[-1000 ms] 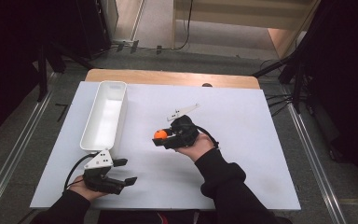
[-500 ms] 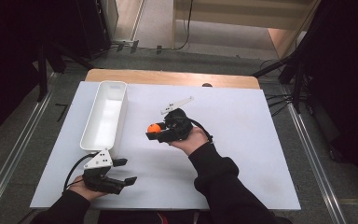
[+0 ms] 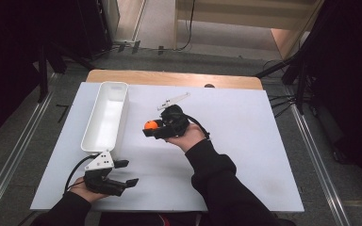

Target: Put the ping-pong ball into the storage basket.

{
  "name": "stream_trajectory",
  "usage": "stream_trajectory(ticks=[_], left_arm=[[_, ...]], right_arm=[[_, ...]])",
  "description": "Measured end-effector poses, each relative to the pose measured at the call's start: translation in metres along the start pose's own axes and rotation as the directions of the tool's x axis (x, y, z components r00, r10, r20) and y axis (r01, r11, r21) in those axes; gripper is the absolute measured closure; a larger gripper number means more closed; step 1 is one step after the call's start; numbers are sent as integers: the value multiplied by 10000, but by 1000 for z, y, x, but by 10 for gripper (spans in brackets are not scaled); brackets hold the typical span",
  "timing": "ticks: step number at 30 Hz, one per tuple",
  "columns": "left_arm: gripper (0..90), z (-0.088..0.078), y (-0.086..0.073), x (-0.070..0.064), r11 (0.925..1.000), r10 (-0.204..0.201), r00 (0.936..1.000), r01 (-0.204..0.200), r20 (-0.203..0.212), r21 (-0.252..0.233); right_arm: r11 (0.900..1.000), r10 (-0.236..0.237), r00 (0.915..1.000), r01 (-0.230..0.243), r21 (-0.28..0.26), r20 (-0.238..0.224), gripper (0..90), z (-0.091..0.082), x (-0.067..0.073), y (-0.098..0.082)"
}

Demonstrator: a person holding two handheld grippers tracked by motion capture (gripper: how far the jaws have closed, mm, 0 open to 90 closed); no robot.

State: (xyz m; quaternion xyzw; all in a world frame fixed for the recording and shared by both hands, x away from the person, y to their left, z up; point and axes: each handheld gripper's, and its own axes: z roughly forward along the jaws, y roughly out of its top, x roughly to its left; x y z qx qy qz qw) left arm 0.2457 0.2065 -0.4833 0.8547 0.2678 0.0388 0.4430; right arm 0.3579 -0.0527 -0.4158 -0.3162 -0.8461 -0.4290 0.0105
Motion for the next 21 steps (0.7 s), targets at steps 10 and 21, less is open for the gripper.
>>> stream_trajectory(ticks=[10, 21], left_arm=[[228, 0, 0, 0, 10000, -6, 10000, 6, 8, -37], [229, -1, 0, 0, 10000, 26, 10000, -26, -16, 26]], right_arm=[[9999, -104, 9999, 104, -64, 0, 488, 11, 2, 14], [9998, -131, 9999, 131, -143, 19, 489, 21, 4, 26]])
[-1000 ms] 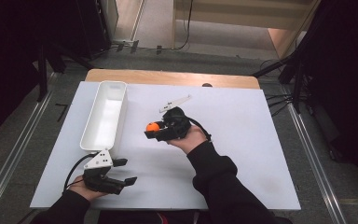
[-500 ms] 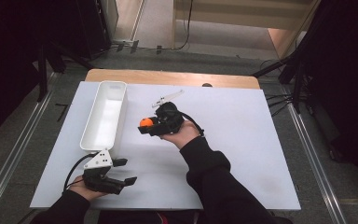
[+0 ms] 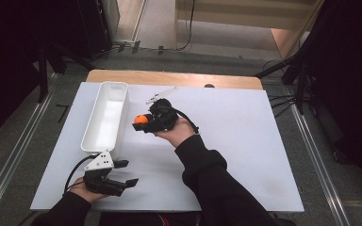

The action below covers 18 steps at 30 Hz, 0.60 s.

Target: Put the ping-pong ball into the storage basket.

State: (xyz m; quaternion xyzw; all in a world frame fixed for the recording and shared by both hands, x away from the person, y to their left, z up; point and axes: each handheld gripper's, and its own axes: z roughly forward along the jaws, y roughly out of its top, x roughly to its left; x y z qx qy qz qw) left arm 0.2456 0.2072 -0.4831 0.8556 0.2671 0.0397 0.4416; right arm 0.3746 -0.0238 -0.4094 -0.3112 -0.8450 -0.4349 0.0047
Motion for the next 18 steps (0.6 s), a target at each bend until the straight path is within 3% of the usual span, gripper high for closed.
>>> stream_trajectory(ticks=[18], left_arm=[[229, -1, 0, 0, 10000, 45, 10000, -45, 21, 58]], right_arm=[[9997, -233, 9995, 231, -98, -202, 488, 16, 11, 22]])
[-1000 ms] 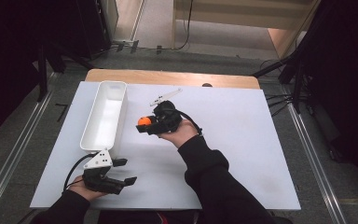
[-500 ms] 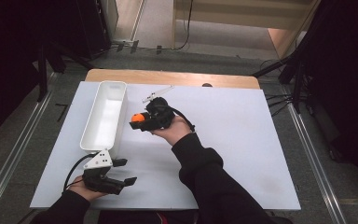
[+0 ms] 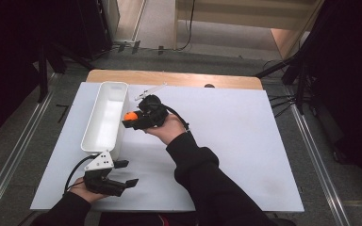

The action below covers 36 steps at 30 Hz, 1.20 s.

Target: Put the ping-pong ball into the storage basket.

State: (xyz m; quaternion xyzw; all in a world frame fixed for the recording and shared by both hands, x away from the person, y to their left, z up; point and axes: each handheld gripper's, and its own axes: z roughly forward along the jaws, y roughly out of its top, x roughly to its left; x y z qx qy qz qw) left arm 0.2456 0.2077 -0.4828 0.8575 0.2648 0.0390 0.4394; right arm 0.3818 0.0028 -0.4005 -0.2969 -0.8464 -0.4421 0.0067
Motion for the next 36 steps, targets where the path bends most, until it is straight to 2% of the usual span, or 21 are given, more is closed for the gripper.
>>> stream_trajectory(ticks=[2, 9, 21, 36], left_arm=[[229, 0, 0, 0, 9999, -57, 10000, 57, 16, -128], [229, 0, 0, 0, 10000, -27, 10000, 27, 28, -71], [229, 0, 0, -1, 10000, -16, 10000, 16, 88, -23], [229, 0, -1, 0, 9999, -26, 10000, 27, 93, -138]], right_arm=[[10000, -6, 10000, 6, -9, -27, 488, 3, 1, 2], [9999, -132, 9999, 132, 107, -69, 488, 11, 2, 6], [9999, -133, 9998, 133, 5, -142, 489, 24, 2, 17], [9998, -203, 9996, 204, 58, -193, 488, 41, 6, 30]])
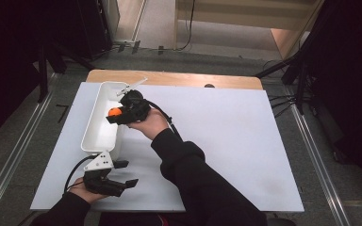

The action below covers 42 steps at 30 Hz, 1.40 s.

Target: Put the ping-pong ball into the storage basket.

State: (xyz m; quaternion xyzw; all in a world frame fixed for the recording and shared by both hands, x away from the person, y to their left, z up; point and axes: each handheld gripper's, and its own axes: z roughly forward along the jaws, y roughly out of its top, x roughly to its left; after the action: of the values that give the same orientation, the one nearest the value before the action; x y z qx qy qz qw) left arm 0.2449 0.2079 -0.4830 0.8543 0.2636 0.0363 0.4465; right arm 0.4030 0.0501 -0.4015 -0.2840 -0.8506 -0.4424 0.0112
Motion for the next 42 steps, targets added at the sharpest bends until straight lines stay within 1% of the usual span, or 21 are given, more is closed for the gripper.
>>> stream_trajectory(ticks=[3, 7, 11, 13, 19, 26, 28, 31, 32, 34, 35, 42], left_arm=[[229, 0, 0, 0, 10000, -31, 10000, 31, 9, 14], [229, -1, 0, 0, 10000, 34, 10000, -34, 29, 44], [229, -1, 0, 0, 10000, -5, 10000, 5, 7, 26], [229, -1, 0, -1, 10000, -6, 10000, 6, 9, 32], [229, -1, 0, 0, 10000, 24, 10000, -24, 7, 52], [229, -1, 0, -1, 10000, 24, 10000, -25, 92, 29], [229, -1, 0, -1, 10000, -27, 10000, 27, 93, -15], [229, -1, 0, 0, 10000, -68, 9999, 68, 103, -17], [229, -1, 0, 0, 10000, -56, 9999, 56, 107, -8], [229, -1, 0, 0, 10000, -61, 9999, 61, 112, -16], [229, -1, 0, 0, 10000, -59, 9999, 59, 123, -1], [229, -1, 0, 0, 10000, -49, 9999, 49, 136, -12]], right_arm=[[10000, -35, 10000, 35, 21, 6, 488, 4, 0, 2], [9999, -112, 9999, 112, 37, 52, 488, 10, 1, 6], [10000, -29, 10000, 30, 42, -26, 488, 15, 1, 9], [10000, -49, 10000, 49, 42, 16, 488, 19, -1, 12], [10000, 38, 10000, -39, 48, 59, 488, 23, -2, 17], [10000, -53, 9994, 55, -50, 352, 488, 32, -5, 18], [9999, 102, 9991, -98, -92, 402, 488, 36, -8, 18], [9998, 88, 9989, -81, -153, 456, 488, 38, -9, 18], [9998, 151, 9989, -145, -135, 454, 488, 39, -9, 18], [9998, 97, 9986, -87, -196, 516, 488, 41, -10, 19], [9997, 156, 9986, -147, -174, 507, 488, 41, -10, 19], [9987, 186, 9974, -153, -476, 694, 488, 45, -11, 21]])
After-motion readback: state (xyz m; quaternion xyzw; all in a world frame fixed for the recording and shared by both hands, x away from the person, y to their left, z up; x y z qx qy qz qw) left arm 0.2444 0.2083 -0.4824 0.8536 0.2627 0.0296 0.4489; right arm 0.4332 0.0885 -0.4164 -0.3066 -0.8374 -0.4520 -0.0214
